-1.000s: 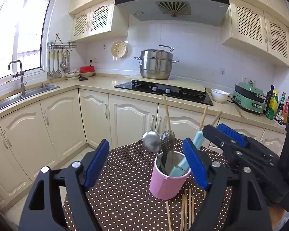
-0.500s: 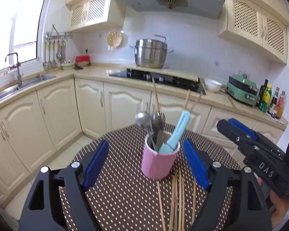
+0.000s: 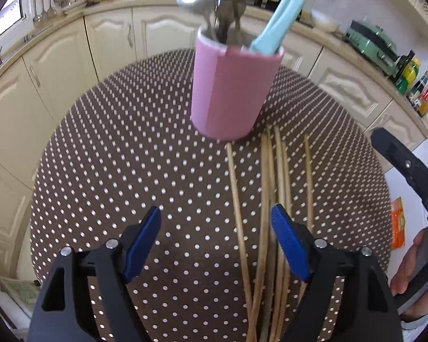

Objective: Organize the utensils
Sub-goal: 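Grasp a wooden chopstick with the left gripper while the right gripper grasps another, then lift both chopsticks upright and lower them into the pink cup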

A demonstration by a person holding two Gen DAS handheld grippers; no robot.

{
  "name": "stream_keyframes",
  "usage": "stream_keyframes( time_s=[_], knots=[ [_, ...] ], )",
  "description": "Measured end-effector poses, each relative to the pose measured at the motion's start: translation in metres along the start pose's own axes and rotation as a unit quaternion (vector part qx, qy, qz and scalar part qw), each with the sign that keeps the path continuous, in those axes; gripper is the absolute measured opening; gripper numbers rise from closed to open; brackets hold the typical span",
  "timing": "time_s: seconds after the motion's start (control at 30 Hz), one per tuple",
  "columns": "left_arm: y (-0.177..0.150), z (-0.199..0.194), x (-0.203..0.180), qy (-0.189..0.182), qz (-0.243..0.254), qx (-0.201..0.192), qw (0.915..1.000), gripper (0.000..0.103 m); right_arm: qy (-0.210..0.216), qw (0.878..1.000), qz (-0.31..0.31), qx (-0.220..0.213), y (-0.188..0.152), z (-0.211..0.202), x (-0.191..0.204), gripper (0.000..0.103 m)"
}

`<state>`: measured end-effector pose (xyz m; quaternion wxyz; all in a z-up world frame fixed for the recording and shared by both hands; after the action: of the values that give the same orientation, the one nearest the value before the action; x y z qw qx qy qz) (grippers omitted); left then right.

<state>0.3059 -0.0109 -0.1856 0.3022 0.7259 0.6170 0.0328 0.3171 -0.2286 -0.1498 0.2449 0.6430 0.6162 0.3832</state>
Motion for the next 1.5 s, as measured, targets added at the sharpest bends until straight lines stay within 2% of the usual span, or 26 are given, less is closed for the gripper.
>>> stream_keyframes(
  time_s=[0.07,0.13,0.23,0.3,0.37,0.4,0.43,0.5,0.63,0.8,0.97,1.03,1.13,1.23,1.33,1.5],
  knots=[
    [-0.002,0.007,0.000,0.001,-0.002,0.008,1.0000,0.077,0.004,1.000,0.005,0.018,-0.006,0.007,-0.003,0.045],
    [-0.004,0.013,0.000,0.002,-0.001,0.020,0.9998,0.062,0.011,0.999,0.012,0.036,-0.010,0.013,-0.007,0.045],
    [-0.005,0.024,-0.002,-0.002,0.001,0.036,0.9993,0.056,0.015,0.998,0.015,0.060,-0.014,0.022,-0.009,0.045],
    [-0.006,0.029,-0.004,0.012,0.011,0.035,0.9992,0.053,0.012,0.997,0.015,0.071,-0.017,0.024,-0.009,0.045],
    [-0.004,0.034,-0.010,0.037,0.023,0.033,0.9985,0.043,0.009,0.996,0.011,0.084,-0.018,0.028,-0.008,0.045],
    [-0.003,0.035,-0.010,0.045,0.027,0.031,0.9981,0.034,0.007,0.996,0.006,0.093,-0.019,0.030,-0.006,0.045],
    [-0.002,0.036,-0.011,0.049,0.030,0.028,0.9980,0.022,0.003,0.994,0.000,0.105,-0.020,0.033,-0.004,0.045],
    [-0.001,0.037,-0.011,0.040,0.027,0.024,0.9985,0.008,-0.003,0.993,-0.011,0.121,-0.024,0.040,-0.001,0.045],
    [-0.002,0.031,-0.007,0.030,0.012,0.003,0.9995,0.005,-0.025,0.987,-0.039,0.153,-0.031,0.053,0.013,0.045],
    [-0.008,0.008,-0.001,0.041,0.017,-0.042,0.9981,0.005,-0.059,0.981,-0.077,0.169,-0.035,0.066,0.029,0.045],
    [-0.007,-0.025,-0.009,0.071,0.039,-0.102,0.9915,0.005,-0.092,0.970,-0.134,0.181,-0.035,0.076,0.048,0.045],
    [-0.007,-0.040,-0.015,0.083,0.050,-0.126,0.9873,0.005,-0.099,0.965,-0.158,0.182,-0.037,0.079,0.056,0.037],
    [-0.006,-0.055,-0.018,0.096,0.062,-0.144,0.9830,0.005,-0.080,0.962,-0.172,0.196,-0.035,0.084,0.063,0.022],
    [-0.007,-0.063,-0.022,0.099,0.065,-0.156,0.9806,0.005,-0.061,0.960,-0.176,0.209,-0.029,0.090,0.063,0.014],
    [-0.005,-0.068,-0.024,0.097,0.065,-0.163,0.9798,0.005,-0.043,0.958,-0.179,0.222,-0.026,0.092,0.061,0.008],
    [-0.009,-0.067,-0.023,0.085,0.061,-0.172,0.9795,0.005,-0.032,0.958,-0.177,0.225,-0.024,0.088,0.049,0.006]
  ],
)
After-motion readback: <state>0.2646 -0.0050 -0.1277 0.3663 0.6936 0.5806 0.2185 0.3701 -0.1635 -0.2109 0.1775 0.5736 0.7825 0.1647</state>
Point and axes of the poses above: each gripper's, at about its wrist camera, not at the fingertips, and z roughly the way its jaws point, x to its left, y to its top, the point moved 3 cm from there along z, roughly the way its jaws point, and after that the axes turned 13 degrees about -y, right-handed, at the moved point
